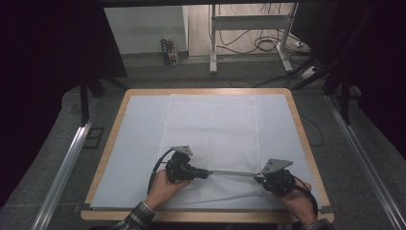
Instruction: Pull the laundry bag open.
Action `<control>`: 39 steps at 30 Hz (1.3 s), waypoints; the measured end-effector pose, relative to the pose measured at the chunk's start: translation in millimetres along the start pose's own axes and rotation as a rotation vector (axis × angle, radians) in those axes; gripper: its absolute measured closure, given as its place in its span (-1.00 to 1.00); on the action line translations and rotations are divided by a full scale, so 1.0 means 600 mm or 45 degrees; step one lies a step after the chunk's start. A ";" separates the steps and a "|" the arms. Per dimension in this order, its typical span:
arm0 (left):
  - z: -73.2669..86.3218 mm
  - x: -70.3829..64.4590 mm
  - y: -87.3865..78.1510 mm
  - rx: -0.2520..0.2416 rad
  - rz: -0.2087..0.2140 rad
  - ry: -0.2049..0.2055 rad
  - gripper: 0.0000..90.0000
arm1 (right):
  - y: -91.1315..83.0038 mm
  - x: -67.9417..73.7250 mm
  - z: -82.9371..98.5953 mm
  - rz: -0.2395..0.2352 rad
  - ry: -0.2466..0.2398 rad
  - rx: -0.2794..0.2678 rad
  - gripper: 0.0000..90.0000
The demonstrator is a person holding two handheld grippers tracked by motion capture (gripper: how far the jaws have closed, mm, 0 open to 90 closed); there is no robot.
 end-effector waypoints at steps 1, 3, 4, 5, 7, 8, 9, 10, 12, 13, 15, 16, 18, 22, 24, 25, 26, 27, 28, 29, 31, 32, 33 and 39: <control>0.002 0.001 -0.003 -0.002 -0.005 -0.006 0.94 | 0.000 -0.001 0.000 0.002 0.001 0.002 0.89; 0.005 0.004 -0.008 -0.009 -0.009 -0.019 0.94 | 0.000 -0.002 0.001 0.002 0.000 0.000 0.89; 0.005 0.004 -0.008 -0.009 -0.009 -0.019 0.94 | 0.000 -0.002 0.001 0.002 0.000 0.000 0.89; 0.007 0.004 -0.012 -0.014 -0.010 -0.026 0.94 | 0.000 -0.003 0.001 0.006 0.000 0.000 0.89; 0.010 0.003 -0.013 -0.010 -0.018 -0.026 0.94 | 0.000 -0.003 0.001 0.007 0.000 -0.001 0.89; 0.010 0.003 -0.013 -0.010 -0.018 -0.026 0.94 | 0.000 -0.002 0.001 0.012 0.000 0.003 0.89; 0.013 0.002 -0.013 -0.005 -0.018 -0.023 0.94 | 0.000 -0.002 0.001 0.008 0.000 0.003 0.89; 0.013 0.002 -0.013 -0.005 -0.018 -0.023 0.94 | 0.000 -0.002 0.001 0.008 0.000 0.003 0.89; 0.017 0.004 -0.018 -0.004 -0.028 -0.032 0.94 | 0.000 -0.002 0.001 0.013 0.002 0.005 0.89; 0.018 0.005 -0.021 -0.007 -0.031 -0.037 0.94 | 0.000 -0.002 0.002 0.012 0.001 0.006 0.89; 0.020 0.007 -0.025 -0.008 -0.042 -0.041 0.94 | 0.000 -0.002 0.002 0.012 0.001 0.007 0.89; 0.022 0.008 -0.028 -0.008 -0.047 -0.045 0.94 | 0.000 -0.003 0.002 0.015 0.000 0.008 0.89; 0.023 0.009 -0.029 -0.011 -0.050 -0.046 0.94 | 0.000 -0.003 0.002 0.013 0.002 0.008 0.89; 0.029 0.011 -0.039 -0.019 -0.062 -0.061 0.94 | 0.000 -0.004 0.003 0.016 0.001 0.010 0.89; 0.031 0.010 -0.043 -0.023 -0.069 -0.065 0.94 | 0.001 -0.003 0.003 0.015 0.003 0.011 0.89; 0.031 0.010 -0.045 -0.021 -0.072 -0.066 0.94 | 0.001 -0.003 0.003 0.017 0.001 0.012 0.89; 0.033 0.011 -0.048 -0.024 -0.074 -0.070 0.94 | 0.001 -0.004 0.003 0.016 0.002 0.014 0.89; 0.034 0.012 -0.051 -0.024 -0.079 -0.070 0.94 | 0.001 -0.004 0.003 0.016 0.003 0.014 0.89; 0.035 0.012 -0.054 -0.028 -0.083 -0.075 0.94 | 0.001 -0.004 0.003 0.017 0.003 0.015 0.89; 0.035 0.012 -0.054 -0.028 -0.083 -0.075 0.94 | 0.001 -0.004 0.003 0.017 0.003 0.015 0.89; 0.039 0.013 -0.066 -0.043 -0.078 -0.096 0.94 | 0.002 -0.004 0.004 0.017 0.000 0.016 0.89; 0.040 0.013 -0.069 -0.046 -0.075 -0.100 0.94 | 0.002 -0.004 0.004 0.018 -0.003 0.017 0.89; 0.042 0.014 -0.072 -0.049 -0.080 -0.099 0.94 | 0.002 -0.004 0.004 0.019 -0.005 0.018 0.89; 0.050 0.016 -0.087 -0.054 -0.101 -0.109 0.94 | 0.002 -0.003 0.004 0.023 -0.008 0.019 0.89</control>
Point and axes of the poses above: each handheld gripper's, and its own axes: y roughly forward along the jaws, z roughly out of its underside, x roughly to its left, the point moved 10 cm from there along y, roughly forward along the jaws, and after that the axes turned 11 degrees about y, right-handed, at the moved point
